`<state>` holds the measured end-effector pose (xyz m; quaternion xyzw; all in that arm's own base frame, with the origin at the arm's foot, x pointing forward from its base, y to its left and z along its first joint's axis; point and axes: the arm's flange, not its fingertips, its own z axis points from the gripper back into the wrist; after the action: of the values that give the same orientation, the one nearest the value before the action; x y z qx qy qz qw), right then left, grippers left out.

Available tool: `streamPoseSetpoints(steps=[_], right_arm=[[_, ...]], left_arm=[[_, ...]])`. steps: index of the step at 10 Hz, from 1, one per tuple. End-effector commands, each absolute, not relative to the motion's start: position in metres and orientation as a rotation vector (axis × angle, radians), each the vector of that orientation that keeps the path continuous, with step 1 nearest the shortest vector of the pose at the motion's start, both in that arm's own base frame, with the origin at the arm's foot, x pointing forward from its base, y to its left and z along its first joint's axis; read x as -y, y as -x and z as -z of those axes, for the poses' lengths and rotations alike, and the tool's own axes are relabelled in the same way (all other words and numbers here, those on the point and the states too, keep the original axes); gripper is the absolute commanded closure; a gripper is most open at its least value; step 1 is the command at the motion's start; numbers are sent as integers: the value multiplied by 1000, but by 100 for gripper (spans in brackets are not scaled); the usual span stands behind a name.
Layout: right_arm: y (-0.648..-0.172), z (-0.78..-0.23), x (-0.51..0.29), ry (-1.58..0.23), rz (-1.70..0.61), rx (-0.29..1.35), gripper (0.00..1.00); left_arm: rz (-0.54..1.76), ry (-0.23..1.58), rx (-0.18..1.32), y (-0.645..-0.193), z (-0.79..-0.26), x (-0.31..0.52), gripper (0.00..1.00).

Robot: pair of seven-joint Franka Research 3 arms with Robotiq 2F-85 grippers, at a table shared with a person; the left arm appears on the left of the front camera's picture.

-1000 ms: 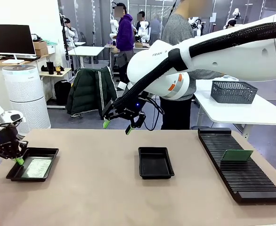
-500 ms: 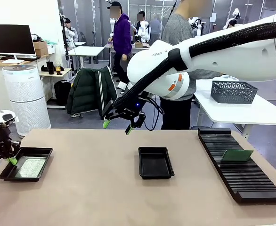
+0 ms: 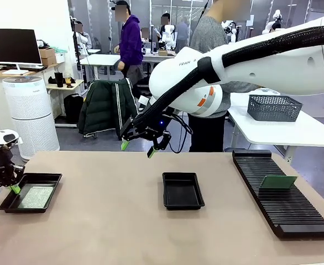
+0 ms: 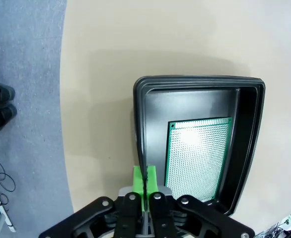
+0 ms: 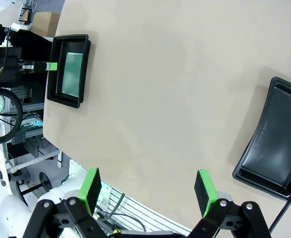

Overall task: Inspect and transfer BCBs to ESD trays.
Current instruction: Pick up the ESD tray and place it on the left side of the table.

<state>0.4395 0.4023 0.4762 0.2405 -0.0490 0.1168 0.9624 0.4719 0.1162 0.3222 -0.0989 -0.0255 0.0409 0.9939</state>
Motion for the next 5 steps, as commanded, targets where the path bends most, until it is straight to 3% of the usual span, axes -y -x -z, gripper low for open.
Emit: streamPoseSetpoints(steps=[1, 5], right_arm=[[-439, -476, -402, -484, -230, 98, 0], [-439, -476, -402, -484, -230, 98, 0]], left_arm=[[-82, 198, 53, -471, -322, -117, 100], [-82, 198, 53, -471, -322, -117, 100]])
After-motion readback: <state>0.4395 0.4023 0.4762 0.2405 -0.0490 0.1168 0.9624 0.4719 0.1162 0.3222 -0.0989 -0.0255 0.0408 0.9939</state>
